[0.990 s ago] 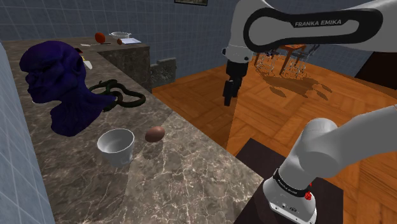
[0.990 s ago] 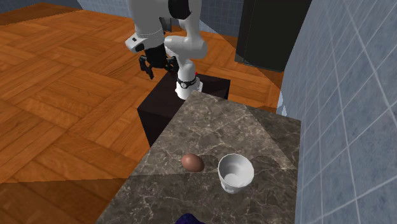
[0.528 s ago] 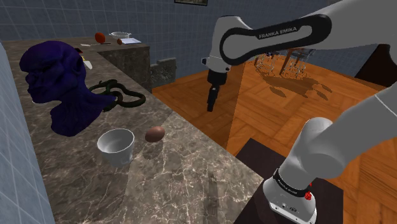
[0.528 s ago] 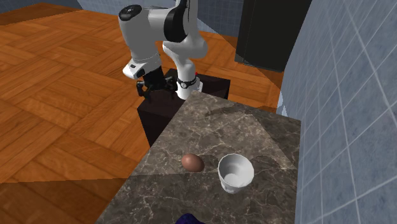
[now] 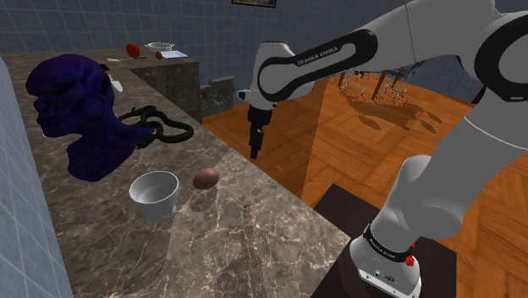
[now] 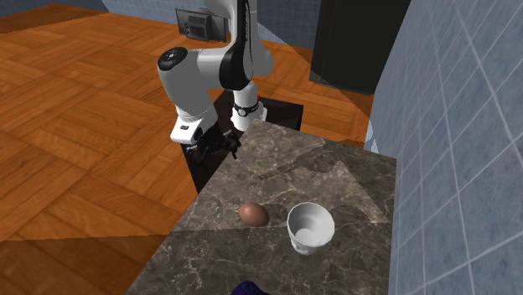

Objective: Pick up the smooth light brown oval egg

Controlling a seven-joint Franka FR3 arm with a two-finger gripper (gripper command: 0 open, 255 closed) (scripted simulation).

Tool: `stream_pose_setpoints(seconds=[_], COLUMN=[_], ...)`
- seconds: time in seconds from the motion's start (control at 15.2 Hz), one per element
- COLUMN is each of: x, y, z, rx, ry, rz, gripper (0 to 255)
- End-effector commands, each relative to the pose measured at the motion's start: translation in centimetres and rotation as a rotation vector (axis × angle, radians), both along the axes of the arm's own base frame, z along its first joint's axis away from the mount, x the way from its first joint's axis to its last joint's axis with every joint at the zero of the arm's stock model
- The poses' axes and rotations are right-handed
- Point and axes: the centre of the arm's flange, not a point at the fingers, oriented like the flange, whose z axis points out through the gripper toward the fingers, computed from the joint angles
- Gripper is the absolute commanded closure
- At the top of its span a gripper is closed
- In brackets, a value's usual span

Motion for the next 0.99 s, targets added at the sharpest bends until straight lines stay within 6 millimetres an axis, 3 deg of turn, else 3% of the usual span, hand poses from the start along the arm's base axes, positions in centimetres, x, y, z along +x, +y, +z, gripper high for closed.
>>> stream_pose_setpoints(seconds=[0.0,0.59,0.92], x=[1.7,7.5,7.8], y=[1.5,9.5,10.1], z=[-1.2,-6.0,-8.4], rx=[0.024,0.129,0.135], ry=[-0.017,-0.086,-0.09], rz=[0.08,0.419,0.44], gripper=[0,0,0])
